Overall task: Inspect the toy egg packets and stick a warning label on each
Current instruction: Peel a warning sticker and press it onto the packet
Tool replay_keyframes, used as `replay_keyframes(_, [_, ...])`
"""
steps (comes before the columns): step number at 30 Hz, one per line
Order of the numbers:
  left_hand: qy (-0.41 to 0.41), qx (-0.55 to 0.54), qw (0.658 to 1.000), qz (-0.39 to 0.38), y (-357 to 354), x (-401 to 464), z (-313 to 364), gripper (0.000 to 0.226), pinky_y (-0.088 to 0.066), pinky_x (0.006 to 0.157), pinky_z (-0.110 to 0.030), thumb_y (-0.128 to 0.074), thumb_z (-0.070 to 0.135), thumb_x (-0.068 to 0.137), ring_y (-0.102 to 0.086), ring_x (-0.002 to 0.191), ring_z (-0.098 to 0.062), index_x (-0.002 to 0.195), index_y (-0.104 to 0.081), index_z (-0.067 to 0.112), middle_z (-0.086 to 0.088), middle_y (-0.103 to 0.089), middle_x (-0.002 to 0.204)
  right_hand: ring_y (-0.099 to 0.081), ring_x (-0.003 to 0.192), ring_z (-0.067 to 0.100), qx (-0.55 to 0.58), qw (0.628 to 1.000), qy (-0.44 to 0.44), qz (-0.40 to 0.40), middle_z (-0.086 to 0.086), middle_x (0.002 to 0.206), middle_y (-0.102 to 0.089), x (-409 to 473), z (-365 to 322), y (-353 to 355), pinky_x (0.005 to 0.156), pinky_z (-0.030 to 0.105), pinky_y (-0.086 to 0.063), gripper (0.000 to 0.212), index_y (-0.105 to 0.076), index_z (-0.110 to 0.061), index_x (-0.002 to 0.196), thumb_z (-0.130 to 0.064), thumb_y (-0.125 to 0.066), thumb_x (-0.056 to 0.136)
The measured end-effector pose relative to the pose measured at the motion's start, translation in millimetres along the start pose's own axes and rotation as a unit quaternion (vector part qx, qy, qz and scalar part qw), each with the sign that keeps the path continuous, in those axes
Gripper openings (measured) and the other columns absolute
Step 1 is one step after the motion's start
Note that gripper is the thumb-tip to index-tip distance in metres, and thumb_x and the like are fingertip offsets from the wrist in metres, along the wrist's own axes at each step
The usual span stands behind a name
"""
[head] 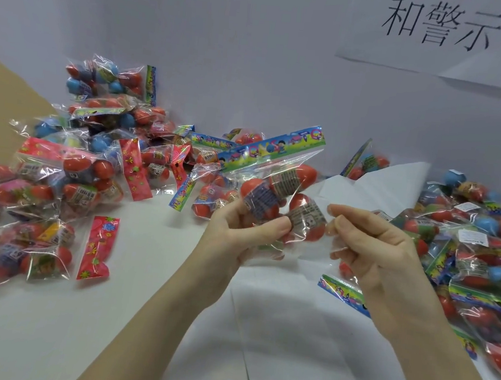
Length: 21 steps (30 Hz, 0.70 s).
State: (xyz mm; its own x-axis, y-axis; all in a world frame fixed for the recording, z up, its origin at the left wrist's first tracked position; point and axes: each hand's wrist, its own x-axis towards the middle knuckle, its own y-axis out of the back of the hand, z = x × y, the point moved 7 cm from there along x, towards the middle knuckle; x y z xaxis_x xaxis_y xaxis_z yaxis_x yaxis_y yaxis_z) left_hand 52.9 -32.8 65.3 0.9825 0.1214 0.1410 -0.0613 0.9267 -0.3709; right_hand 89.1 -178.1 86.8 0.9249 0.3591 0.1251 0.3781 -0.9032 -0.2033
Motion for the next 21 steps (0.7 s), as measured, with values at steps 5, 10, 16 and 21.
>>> replay_keyframes(5, [-0.015, 0.017, 1.0, 0.009, 3.4, 0.3, 0.7, 0.026, -0.05, 0.051, -0.02, -0.068, 0.009, 0.064, -0.066, 0.06, -0.012, 0.09, -0.065, 0.01, -0.001, -0.071, 0.071, -0.05, 0.049, 0.001, -0.03, 0.999, 0.021, -0.006, -0.005, 0.059, -0.064, 1.2, -0.6, 0.1, 0.046, 0.011, -0.041, 0.022, -0.077, -0.025, 0.071, -0.033, -0.068, 0.054])
replay_keyframes(10, [-0.03, 0.099, 0.995, -0.012, 0.6, -0.5, -0.8, 0.018, -0.049, 0.052, -0.018, -0.074, 0.013, 0.06, -0.065, 0.057, -0.009, 0.075, -0.072, 0.023, 0.004, -0.069, 0.065, -0.068, 0.07, 0.016, -0.116, 0.989, -0.037, -0.079, 0.002, 0.084, -0.073, 3.1, 15.5, -6.4, 0.06, 0.022, -0.054, 0.041, -0.074, -0.019, 0.087, -0.035, -0.085, 0.05])
replay_keyframes(16, [-0.073, 0.208, 0.975, 0.032, 7.4, 0.6, 5.6, 0.031, -0.041, 0.052, -0.012, -0.065, 0.054, 0.059, -0.055, 0.062, 0.0, 0.081, -0.071, 0.033, 0.016, -0.065, 0.073, -0.065, 0.057, 0.011, -0.022, 0.999, -0.03, 0.031, 0.0, 0.068, -0.072, 7.9, 3.6, 14.4, 0.046, 0.021, -0.048, 0.027, -0.075, -0.019, 0.069, -0.04, -0.067, 0.056])
replay_keyframes(21, [-0.111, 0.235, 0.925, 0.277, 54.1, 1.9, 12.4, 0.014, -0.041, 0.063, -0.015, -0.065, 0.034, 0.083, -0.058, 0.075, -0.002, 0.08, -0.068, 0.021, 0.005, -0.064, 0.087, -0.058, 0.107, 0.01, 0.16, 0.981, 0.017, 0.112, -0.003, 0.123, -0.057, 12.7, -8.3, 40.5, 0.088, 0.023, -0.048, 0.092, -0.039, -0.02, 0.132, -0.061, -0.061, 0.054])
